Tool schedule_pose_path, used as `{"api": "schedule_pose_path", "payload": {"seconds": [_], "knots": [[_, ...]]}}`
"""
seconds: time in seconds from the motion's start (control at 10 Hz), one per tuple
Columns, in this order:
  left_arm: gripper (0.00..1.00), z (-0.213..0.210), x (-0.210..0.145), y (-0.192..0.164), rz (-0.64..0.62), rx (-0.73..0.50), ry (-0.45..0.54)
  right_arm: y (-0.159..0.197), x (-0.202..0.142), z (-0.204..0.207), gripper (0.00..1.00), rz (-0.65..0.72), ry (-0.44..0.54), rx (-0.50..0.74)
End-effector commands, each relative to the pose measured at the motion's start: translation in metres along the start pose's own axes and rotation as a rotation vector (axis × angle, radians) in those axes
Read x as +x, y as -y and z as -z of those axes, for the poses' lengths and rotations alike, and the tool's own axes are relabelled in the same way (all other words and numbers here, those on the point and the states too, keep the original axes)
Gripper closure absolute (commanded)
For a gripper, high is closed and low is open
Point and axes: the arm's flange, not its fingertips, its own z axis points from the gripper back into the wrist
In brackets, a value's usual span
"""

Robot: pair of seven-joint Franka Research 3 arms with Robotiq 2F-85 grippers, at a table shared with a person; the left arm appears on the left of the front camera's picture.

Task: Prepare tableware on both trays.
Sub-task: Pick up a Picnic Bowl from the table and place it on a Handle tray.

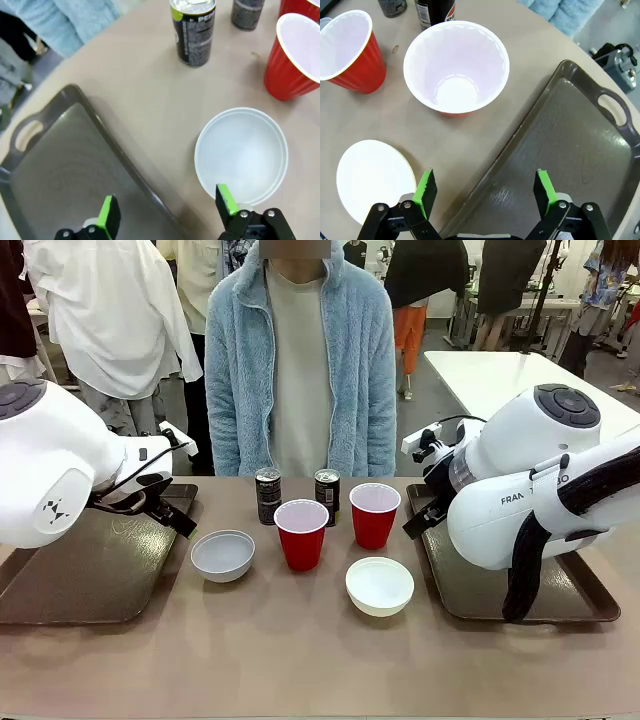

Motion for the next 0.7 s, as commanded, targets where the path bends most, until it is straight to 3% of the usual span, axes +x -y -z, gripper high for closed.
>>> {"api": "schedule_pose_path", "payload": {"seconds": [0.0, 0.6], "knots": [[0.0, 0.0, 0.0, 0.0001, 0.0, 0.0, 0.0, 0.0, 0.0, 0.0, 0.0, 0.0, 0.0, 0.0], [0.0, 0.0, 0.0, 0.0001, 0.0, 0.0, 0.0, 0.0, 0.0, 0.0, 0.0, 0.0, 0.0, 0.0]]}}
